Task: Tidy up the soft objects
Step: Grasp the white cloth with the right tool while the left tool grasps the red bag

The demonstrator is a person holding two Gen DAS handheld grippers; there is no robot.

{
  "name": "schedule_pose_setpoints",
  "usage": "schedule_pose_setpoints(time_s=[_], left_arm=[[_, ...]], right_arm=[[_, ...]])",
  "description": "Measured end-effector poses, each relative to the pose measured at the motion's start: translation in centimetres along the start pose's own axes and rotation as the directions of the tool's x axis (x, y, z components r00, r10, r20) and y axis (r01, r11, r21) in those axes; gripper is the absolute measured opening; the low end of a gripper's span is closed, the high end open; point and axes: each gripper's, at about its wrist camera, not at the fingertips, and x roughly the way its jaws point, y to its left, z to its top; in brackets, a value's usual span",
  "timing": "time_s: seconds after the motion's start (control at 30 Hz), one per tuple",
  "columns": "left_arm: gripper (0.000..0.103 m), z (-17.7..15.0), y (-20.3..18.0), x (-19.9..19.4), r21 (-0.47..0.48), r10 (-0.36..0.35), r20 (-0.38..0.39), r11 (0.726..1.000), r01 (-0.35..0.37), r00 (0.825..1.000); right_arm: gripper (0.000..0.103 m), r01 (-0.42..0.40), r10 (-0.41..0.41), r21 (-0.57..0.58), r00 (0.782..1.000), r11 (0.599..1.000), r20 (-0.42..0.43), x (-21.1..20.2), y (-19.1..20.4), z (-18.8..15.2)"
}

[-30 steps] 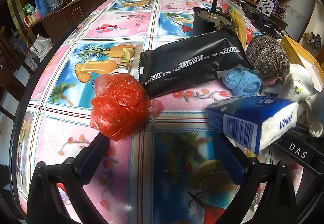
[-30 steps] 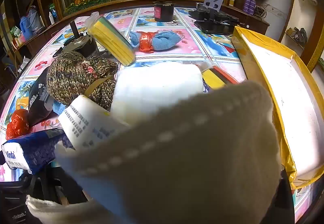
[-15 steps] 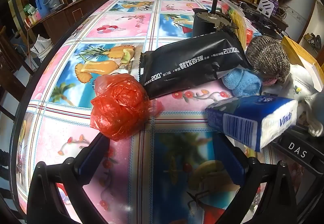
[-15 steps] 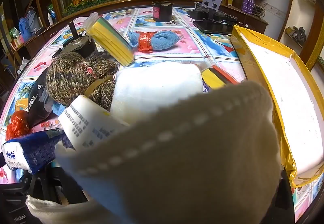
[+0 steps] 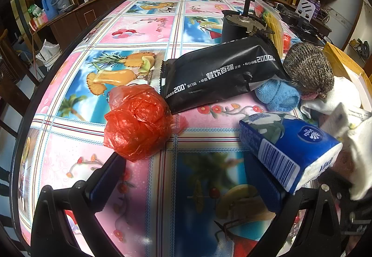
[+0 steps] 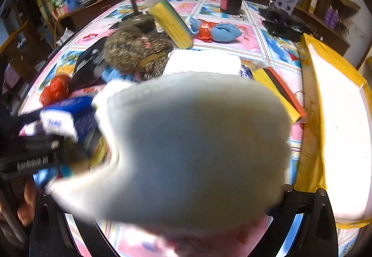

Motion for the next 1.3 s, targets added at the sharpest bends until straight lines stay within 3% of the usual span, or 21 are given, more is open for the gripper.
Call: schedule_pose_setpoints(time_s=[0.17, 0.33, 0.53, 0.73, 0.8, 0.93, 1.1, 1.2, 1.3], left_arm=[[0.103, -0.2, 0.1, -0.2, 0.039, -0.032, -0.009, 0.999, 0.033, 0.999], [0.103, -0.8, 1.7, -2.0, 0.046, -0.209, -0.012, 0.977, 0.210, 0.978], [0.102, -1.2, 2.8, -2.9, 0.036, -0.258, 0.011, 0.966, 0.257, 0.966], [0.100, -0.2, 4.0, -5.0, 0.043, -0.221, 0.079, 0.975, 0.218, 0.972], [0.090, 0.4, 5.1, -4.8, 0.017, -0.180, 0.079, 0.984, 0.179, 0.981], [0.052, 1.4, 6.2, -1.5, -0.029, -0.150, -0.020, 0.988, 0.149, 0.988], [0.053, 2.5, 6.1, -0.2, -0.046, -0.125, -0.022, 0.991, 0.124, 0.992], [0.073, 3.5, 5.7, 0.8, -0.056, -0.111, -0.034, 0.992, 0.109, 0.993], [0.073, 4.0, 5.2, 1.4, -0.047, -0.058, -0.026, 0.997, 0.056, 0.998]], right_arm=[[0.103, -0.116, 0.119, -0.036, 0.989, 0.993, 0.086, -3.4, -0.4, -1.5], [0.103, -0.200, 0.214, -0.090, 0.958, 0.976, 0.192, -7.0, -0.9, -2.8], [0.103, -0.247, 0.265, -0.100, 0.927, 0.964, 0.266, -8.2, -1.0, -3.4], [0.103, -0.294, 0.304, -0.078, 0.904, 0.953, 0.302, -9.0, -2.4, -3.8], [0.103, -0.302, 0.306, -0.062, 0.899, 0.951, 0.314, -9.2, -2.9, -4.2], [0.103, -0.317, 0.311, -0.036, 0.894, 0.948, 0.324, -9.3, -3.5, -4.6], [0.103, -0.319, 0.314, -0.038, 0.896, 0.947, 0.315, -9.2, -3.4, -4.9], [0.103, -0.319, 0.316, -0.042, 0.902, 0.947, 0.293, -8.9, -3.1, -5.2], [0.103, -0.305, 0.306, -0.045, 0.915, 0.951, 0.264, -8.3, -2.7, -5.5]])
